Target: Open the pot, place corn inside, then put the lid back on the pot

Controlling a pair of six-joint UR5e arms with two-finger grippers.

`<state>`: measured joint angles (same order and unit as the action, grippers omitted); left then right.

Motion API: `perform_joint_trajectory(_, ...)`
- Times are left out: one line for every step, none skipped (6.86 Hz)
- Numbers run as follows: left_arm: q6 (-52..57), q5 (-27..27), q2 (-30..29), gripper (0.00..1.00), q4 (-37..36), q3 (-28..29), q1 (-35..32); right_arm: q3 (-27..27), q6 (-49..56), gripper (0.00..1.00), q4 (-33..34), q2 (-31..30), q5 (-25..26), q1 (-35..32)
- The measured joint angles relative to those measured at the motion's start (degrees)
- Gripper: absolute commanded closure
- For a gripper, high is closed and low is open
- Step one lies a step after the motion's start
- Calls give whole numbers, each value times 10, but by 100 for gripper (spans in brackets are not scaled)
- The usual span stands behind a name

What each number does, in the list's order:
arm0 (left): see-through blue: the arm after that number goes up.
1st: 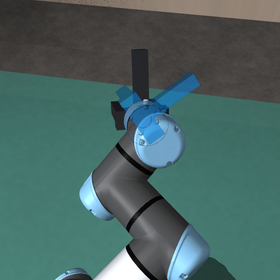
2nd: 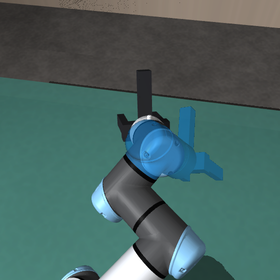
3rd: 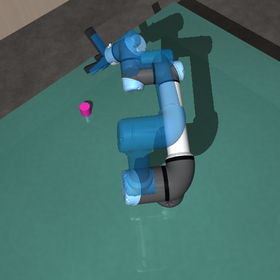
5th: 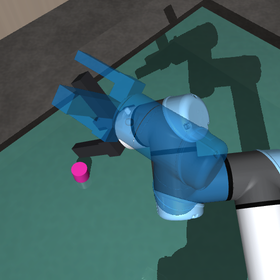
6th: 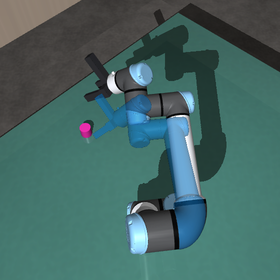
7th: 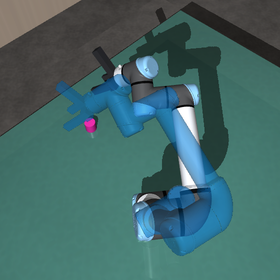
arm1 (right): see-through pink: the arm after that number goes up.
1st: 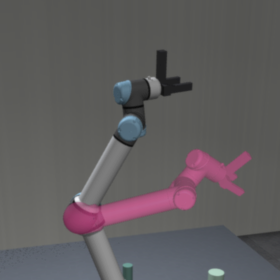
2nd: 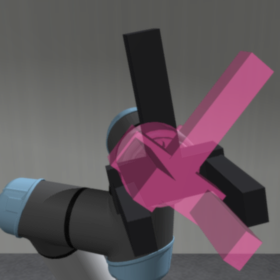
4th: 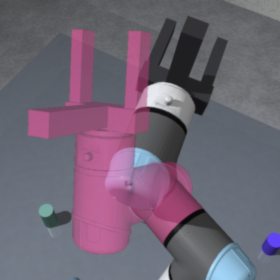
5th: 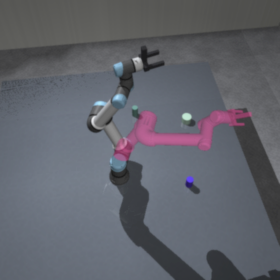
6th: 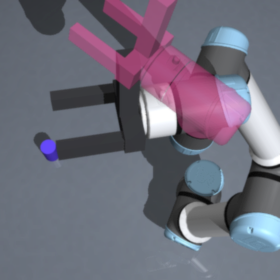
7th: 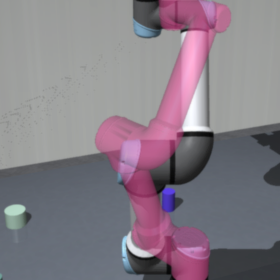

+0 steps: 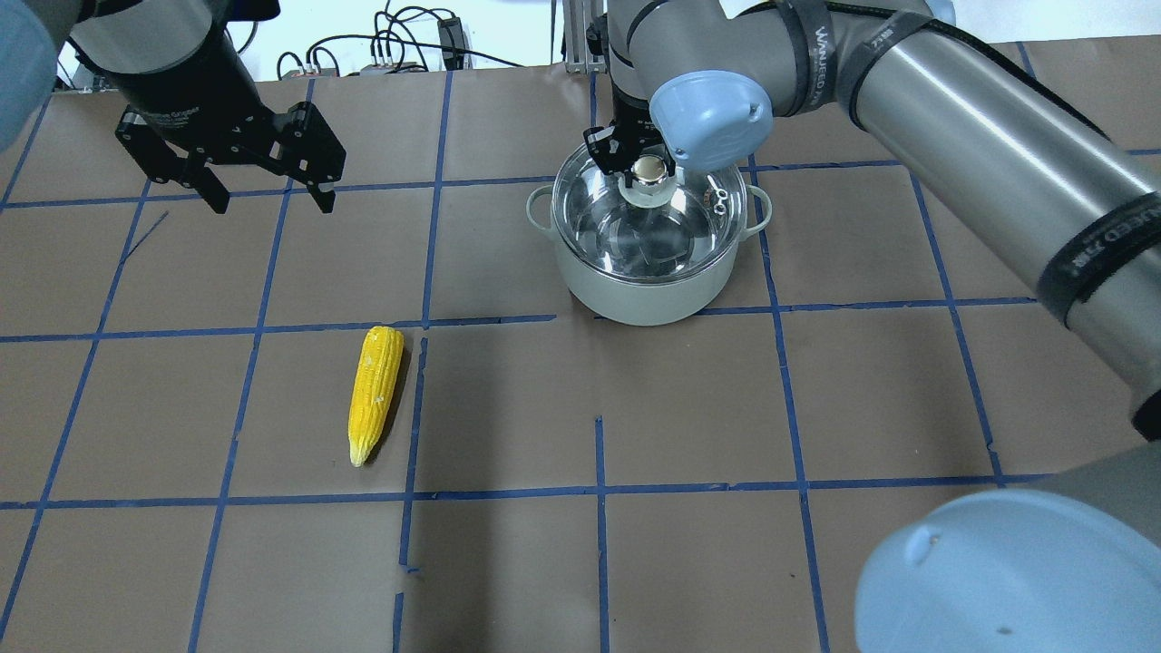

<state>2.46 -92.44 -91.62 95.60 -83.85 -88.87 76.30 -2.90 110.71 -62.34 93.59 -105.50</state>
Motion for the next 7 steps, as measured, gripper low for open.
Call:
perform_joint_trajectory(0,-1,0,0,1,3,0,-10,0,66,-13,-5,0,3)
perform_joint_trajectory(0,-1,0,0,3,5,0,-29,0,66,-46,-14,0,6)
perform_joint_trajectory(0,0,2,0,7,0,0,-59,1,66,-97,-25,1,8)
perform_joint_trajectory(1,2,1,0,9,-13,0,-94,4,66,-157,-37,2,13)
perform_joint_trajectory(5,6,-14,0,-8,-36,0,-127,14,66,-219,-53,4,25)
perform_joint_trajectory(14,7,-35,0,-44,-68,0,-155,32,66,-274,-70,4,46)
perform_joint_trajectory(30,8,-54,0,-94,-107,1,-172,55,67,-314,-90,3,75)
